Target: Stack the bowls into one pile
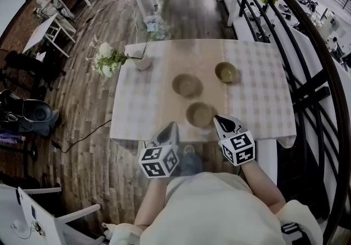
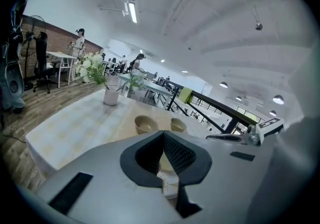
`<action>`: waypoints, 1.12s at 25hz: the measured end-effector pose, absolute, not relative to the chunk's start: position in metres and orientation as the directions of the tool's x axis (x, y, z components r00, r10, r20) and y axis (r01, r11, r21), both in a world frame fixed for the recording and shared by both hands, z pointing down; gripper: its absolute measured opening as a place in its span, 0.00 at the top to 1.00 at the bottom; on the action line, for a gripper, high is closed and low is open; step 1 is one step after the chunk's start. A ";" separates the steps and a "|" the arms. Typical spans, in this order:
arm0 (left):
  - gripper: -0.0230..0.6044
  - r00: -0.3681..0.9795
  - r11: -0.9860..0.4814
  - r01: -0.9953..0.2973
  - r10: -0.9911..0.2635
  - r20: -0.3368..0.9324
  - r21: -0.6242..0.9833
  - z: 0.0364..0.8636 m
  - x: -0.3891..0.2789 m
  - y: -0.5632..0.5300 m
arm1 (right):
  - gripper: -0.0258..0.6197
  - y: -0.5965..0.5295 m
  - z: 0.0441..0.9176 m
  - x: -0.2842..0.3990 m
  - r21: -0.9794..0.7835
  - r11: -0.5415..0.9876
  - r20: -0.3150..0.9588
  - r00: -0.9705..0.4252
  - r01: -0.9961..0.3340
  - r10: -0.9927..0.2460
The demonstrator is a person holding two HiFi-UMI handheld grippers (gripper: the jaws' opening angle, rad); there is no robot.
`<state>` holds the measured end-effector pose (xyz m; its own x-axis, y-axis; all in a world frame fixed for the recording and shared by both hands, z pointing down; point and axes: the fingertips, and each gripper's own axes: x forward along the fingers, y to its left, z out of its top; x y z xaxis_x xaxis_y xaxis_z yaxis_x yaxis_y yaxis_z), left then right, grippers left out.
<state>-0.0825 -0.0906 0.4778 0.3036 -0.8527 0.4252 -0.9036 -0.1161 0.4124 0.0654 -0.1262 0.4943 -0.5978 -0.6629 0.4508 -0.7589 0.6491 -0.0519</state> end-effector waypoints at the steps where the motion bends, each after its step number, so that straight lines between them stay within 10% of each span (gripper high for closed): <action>1: 0.96 0.305 -0.116 -0.903 -0.850 0.430 0.413 0.479 -0.085 -0.095 | 0.96 -0.131 0.499 0.064 -0.050 0.645 0.462 -0.590 -0.763 -0.662; 28: 0.96 0.369 -0.153 -0.892 -0.791 0.489 0.425 0.506 -0.109 -0.160 | 0.83 -0.192 0.605 0.052 -0.041 0.615 0.681 -0.472 -0.787 -0.560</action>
<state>-0.1085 -0.1603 0.5062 0.3686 -0.7906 0.4890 -0.8920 -0.1527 0.4254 0.0523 -0.1916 0.6055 -0.4725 -0.5600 0.6805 -0.7874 0.6151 -0.0405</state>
